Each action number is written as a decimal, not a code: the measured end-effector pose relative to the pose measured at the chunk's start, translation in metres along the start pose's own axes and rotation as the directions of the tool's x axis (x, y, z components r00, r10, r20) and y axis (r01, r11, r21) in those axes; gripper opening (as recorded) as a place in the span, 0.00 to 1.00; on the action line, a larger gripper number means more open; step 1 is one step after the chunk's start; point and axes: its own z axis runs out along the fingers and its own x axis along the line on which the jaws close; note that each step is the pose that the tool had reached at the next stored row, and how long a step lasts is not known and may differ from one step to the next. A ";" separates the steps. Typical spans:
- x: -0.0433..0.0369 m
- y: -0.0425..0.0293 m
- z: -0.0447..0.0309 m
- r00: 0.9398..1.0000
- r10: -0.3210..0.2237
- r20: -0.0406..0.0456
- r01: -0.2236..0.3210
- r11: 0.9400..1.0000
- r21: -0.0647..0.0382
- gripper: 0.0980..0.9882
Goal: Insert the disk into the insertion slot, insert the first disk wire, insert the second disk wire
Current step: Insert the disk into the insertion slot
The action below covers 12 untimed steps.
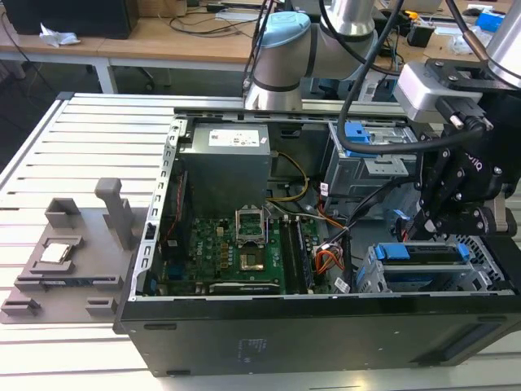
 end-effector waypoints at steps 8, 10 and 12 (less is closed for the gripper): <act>-0.0024 -0.0205 -0.0006 1.000 0.000 0.000 0.000 1.000 -0.001 0.01; -0.0026 -0.0223 -0.0004 1.000 0.000 0.000 0.000 1.000 -0.001 0.01; -0.0025 -0.0226 0.0005 1.000 0.000 0.000 0.000 1.000 -0.001 0.01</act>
